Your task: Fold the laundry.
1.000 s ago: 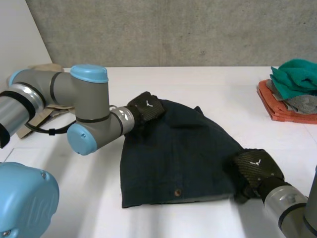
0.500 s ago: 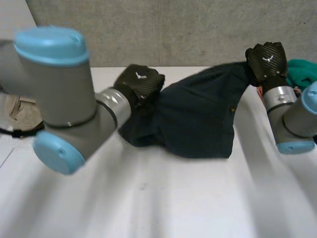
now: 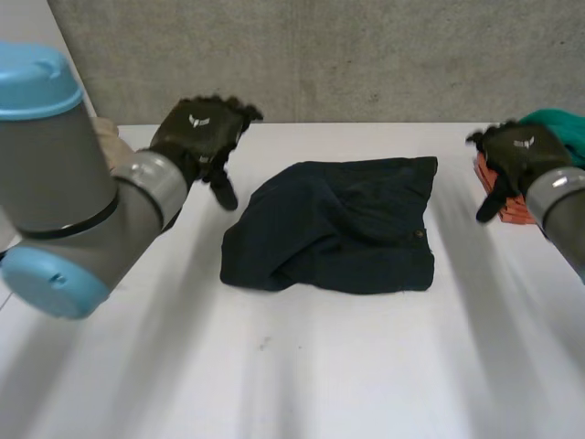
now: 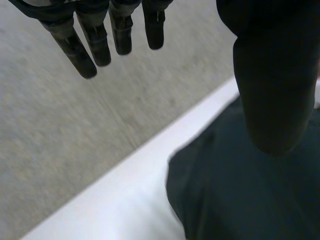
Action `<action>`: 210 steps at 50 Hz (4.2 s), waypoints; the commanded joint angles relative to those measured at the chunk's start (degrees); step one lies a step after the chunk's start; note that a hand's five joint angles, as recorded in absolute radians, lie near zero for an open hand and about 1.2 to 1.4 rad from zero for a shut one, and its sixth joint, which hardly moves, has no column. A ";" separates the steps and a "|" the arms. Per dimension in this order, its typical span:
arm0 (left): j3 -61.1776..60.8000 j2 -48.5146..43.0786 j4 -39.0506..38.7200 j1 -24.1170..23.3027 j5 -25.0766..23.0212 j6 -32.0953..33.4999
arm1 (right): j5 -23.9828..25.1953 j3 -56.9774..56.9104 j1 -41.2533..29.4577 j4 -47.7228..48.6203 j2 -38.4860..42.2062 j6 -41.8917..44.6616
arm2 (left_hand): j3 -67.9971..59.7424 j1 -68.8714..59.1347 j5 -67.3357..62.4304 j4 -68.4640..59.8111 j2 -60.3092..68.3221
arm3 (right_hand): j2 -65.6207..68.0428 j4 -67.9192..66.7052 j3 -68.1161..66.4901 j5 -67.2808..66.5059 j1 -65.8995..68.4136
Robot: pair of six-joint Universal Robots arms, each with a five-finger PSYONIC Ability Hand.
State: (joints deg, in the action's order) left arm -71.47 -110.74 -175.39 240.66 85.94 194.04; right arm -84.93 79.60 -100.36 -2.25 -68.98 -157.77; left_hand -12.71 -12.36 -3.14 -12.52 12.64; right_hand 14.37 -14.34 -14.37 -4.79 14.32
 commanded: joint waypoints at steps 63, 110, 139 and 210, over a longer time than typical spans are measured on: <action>5.91 6.49 4.07 1.92 -2.42 12.95 | 0.98 -4.18 -2.92 -6.14 -5.38 0.45 | -67.29 -67.64 -66.86 -67.48 67.36 | 65.63 -65.66 -65.63 -65.21 65.68; 23.91 -32.96 5.49 -11.79 8.45 7.23 | -2.26 -3.66 -4.41 -11.46 -9.33 -11.15 | -14.65 -15.00 -14.22 -14.84 14.73 | 65.63 -65.66 -65.63 -65.21 65.68; 18.75 -14.97 8.75 -6.97 8.73 13.20 | 0.91 -4.19 -1.16 -15.85 -12.14 -12.74 | -67.29 -67.64 -66.86 -67.48 67.36 | 65.63 -65.66 -65.63 -65.21 65.68; -11.15 -6.68 -10.24 -2.03 -2.97 13.64 | -2.70 5.03 -7.66 13.60 11.24 8.26 | -67.29 -67.64 -66.86 -67.48 67.36 | 65.63 -65.66 -65.63 -65.21 65.68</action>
State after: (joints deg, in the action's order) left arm -77.89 -114.23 -187.89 240.30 81.72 205.68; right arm -87.74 76.63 -108.65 12.96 -57.91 -154.14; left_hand -68.04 -67.03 -56.81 -68.54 68.63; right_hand 67.07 -68.56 -68.15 -58.51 65.00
